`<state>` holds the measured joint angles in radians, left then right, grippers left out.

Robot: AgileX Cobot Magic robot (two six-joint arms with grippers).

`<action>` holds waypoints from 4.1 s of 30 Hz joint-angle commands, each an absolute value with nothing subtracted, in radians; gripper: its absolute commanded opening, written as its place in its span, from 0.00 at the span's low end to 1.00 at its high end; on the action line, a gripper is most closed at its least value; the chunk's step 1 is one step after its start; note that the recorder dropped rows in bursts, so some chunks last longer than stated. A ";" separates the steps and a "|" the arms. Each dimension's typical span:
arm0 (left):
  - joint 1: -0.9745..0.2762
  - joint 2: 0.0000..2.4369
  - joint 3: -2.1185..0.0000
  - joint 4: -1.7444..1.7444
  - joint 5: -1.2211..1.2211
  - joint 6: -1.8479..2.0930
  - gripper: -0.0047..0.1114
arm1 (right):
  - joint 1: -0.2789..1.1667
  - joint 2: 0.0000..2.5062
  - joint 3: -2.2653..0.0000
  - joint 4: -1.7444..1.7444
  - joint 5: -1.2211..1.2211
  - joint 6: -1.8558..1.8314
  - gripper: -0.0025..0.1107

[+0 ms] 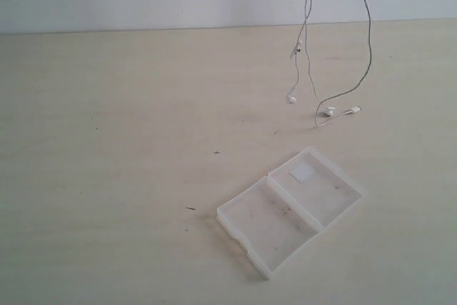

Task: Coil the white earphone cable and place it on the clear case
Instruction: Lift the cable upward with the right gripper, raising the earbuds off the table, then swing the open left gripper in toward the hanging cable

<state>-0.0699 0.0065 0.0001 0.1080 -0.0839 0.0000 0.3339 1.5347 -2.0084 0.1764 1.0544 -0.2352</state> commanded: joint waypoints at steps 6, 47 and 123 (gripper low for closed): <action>-0.070 0.000 0.000 0.125 -0.266 -0.438 0.04 | 0.329 1.546 -2.012 0.181 1.045 -0.242 0.02; -0.150 1.537 -0.482 0.761 -1.221 -0.558 0.08 | 0.331 1.326 -1.360 0.797 0.467 -0.731 0.02; -0.408 1.723 -0.826 0.746 -0.975 -0.681 0.82 | 0.331 1.326 -1.374 0.790 0.382 -0.731 0.02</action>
